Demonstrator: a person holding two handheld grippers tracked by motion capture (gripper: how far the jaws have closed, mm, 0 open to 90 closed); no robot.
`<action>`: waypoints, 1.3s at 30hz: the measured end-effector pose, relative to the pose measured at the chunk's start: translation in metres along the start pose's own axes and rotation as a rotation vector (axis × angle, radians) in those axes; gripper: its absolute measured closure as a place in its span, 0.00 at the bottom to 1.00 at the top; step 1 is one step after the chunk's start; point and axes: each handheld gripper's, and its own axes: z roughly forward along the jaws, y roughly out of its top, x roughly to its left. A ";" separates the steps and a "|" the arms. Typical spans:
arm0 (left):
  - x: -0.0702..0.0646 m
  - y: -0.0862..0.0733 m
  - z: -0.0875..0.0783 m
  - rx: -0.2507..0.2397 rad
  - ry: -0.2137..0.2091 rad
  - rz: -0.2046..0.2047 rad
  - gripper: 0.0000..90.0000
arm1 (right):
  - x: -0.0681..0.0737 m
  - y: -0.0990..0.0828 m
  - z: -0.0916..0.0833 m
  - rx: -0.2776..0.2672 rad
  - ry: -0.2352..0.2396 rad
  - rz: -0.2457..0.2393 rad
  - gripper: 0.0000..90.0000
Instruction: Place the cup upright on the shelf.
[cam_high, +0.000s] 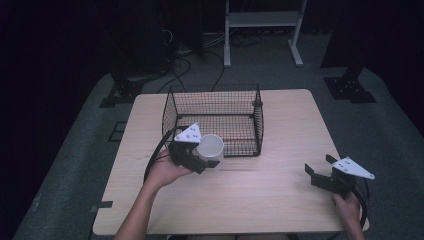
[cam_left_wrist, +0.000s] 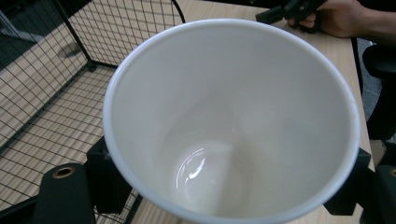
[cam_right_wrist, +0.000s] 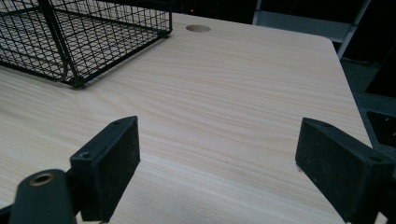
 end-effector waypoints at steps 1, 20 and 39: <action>0.002 0.002 -0.001 0.000 -0.003 0.001 0.23 | 0.000 0.000 0.000 0.000 0.001 -0.001 0.15; 0.032 0.031 -0.013 0.025 0.016 0.004 0.23 | 0.001 0.000 0.000 0.000 0.003 -0.005 0.15; 0.068 0.048 -0.009 0.065 0.058 0.000 0.23 | 0.001 0.000 0.000 -0.003 0.004 -0.009 0.15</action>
